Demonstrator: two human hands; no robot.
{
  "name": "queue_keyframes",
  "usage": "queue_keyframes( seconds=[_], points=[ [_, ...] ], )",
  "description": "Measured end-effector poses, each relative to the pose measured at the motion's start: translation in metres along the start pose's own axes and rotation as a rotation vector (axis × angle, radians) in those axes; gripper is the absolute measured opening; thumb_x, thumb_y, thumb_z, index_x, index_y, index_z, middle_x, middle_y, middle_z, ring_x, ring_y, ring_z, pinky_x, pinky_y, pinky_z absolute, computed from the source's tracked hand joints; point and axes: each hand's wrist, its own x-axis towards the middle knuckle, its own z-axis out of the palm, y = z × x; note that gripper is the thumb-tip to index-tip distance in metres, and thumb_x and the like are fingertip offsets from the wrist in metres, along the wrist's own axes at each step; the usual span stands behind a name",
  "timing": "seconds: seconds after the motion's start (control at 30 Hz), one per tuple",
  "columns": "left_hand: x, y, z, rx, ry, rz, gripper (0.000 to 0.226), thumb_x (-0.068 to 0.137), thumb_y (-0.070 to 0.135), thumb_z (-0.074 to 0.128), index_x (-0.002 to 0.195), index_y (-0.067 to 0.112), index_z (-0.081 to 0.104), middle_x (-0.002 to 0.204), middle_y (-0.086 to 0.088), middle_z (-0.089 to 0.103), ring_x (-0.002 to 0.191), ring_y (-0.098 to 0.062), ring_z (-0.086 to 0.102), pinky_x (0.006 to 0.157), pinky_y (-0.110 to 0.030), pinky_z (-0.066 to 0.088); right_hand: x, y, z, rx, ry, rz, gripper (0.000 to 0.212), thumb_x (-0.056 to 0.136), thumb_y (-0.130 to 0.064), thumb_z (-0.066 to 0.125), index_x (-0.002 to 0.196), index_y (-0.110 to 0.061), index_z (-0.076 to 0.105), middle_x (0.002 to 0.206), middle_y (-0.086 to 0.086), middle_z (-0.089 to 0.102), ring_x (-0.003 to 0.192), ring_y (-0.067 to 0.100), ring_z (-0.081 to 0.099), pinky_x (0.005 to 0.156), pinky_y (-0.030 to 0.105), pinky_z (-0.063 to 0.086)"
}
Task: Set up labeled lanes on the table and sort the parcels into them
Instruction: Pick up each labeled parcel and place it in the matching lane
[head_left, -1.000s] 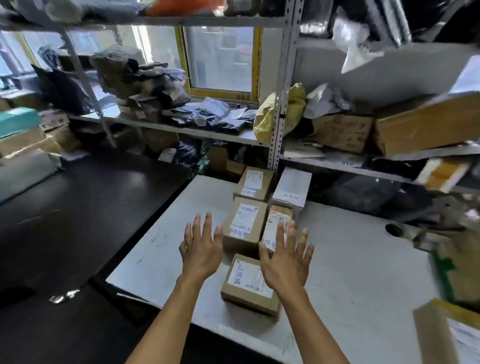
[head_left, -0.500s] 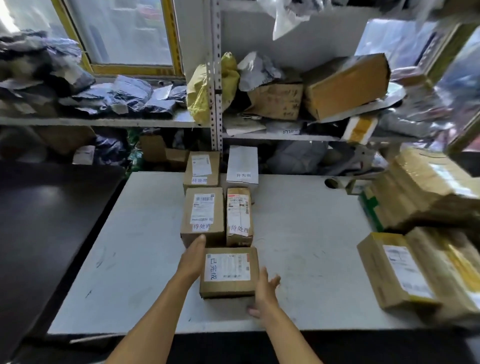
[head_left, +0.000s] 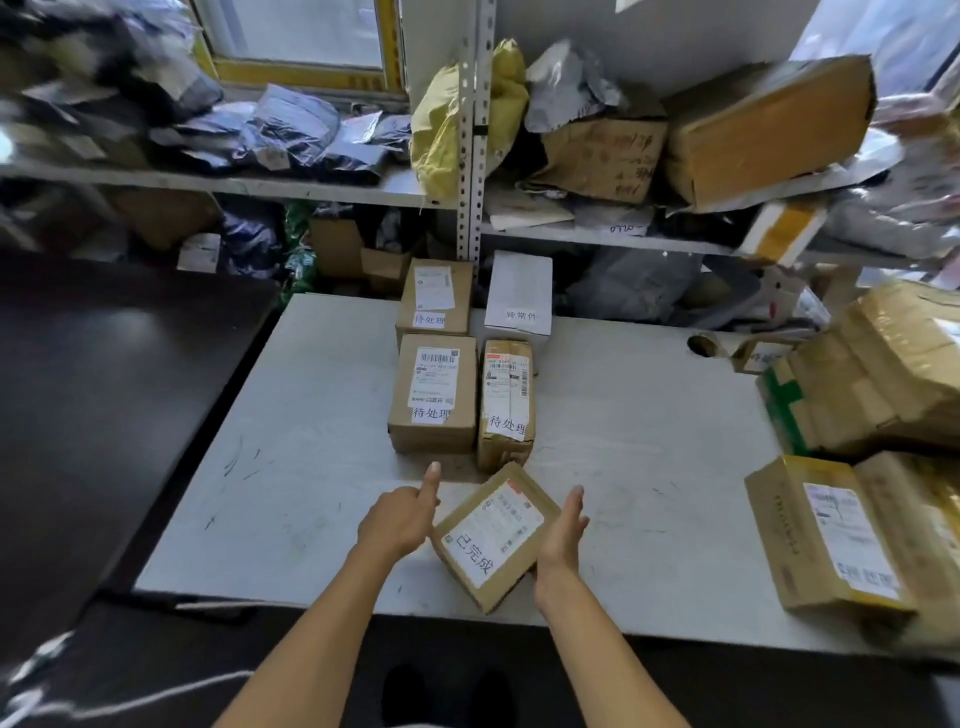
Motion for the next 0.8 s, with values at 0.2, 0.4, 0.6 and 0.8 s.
queue_keyframes(
  seconds=[0.2,0.4,0.6,0.8],
  points=[
    [-0.028,-0.012,0.038,-0.105,-0.255,-0.098,0.105,0.084,0.080,-0.004,0.122,0.014,0.069,0.074,-0.009,0.077,0.080,-0.017,0.074,0.106,-0.045,0.047,0.011,0.000,-0.002,-0.109,-0.101,0.069,0.089,0.090,-0.088,0.021,0.122,-0.019,0.068,0.115,0.018,0.075,0.100,0.036,0.075,0.093,0.048,0.059],
    [-0.028,-0.005,0.046,-0.499,-0.186,-0.231,0.078,0.095,0.075,0.010,0.149,0.033,0.045,0.132,-0.014,0.064,0.114,-0.034,0.064,0.092,-0.054,0.056,0.008,-0.001,-0.008,-0.295,-0.181,0.084,0.072,0.084,-0.089,0.018,0.101,-0.039,0.066,0.102,0.012,0.077,0.098,0.033,0.075,0.103,0.053,0.055],
    [-0.035,0.031,0.029,-0.573,-0.375,-0.214,0.081,0.090,0.081,0.006,0.150,0.038,0.038,0.153,-0.019,0.045,0.135,-0.051,0.045,0.102,-0.071,0.043,-0.003,-0.015,-0.013,-0.375,-0.295,0.133,0.096,0.087,-0.087,0.005,0.128,-0.026,0.068,0.114,0.013,0.075,0.103,0.028,0.071,0.087,0.037,0.058],
    [-0.039,0.071,0.035,-0.483,-0.490,-0.065,0.068,0.086,0.085,0.007,0.117,0.046,0.052,0.152,-0.018,0.046,0.132,-0.052,0.046,0.101,-0.073,0.041,-0.024,-0.041,-0.048,-0.275,-0.279,0.035,0.101,0.085,-0.088,0.002,0.132,-0.026,0.066,0.129,0.013,0.071,0.115,0.030,0.069,0.099,0.047,0.056]
  ],
)
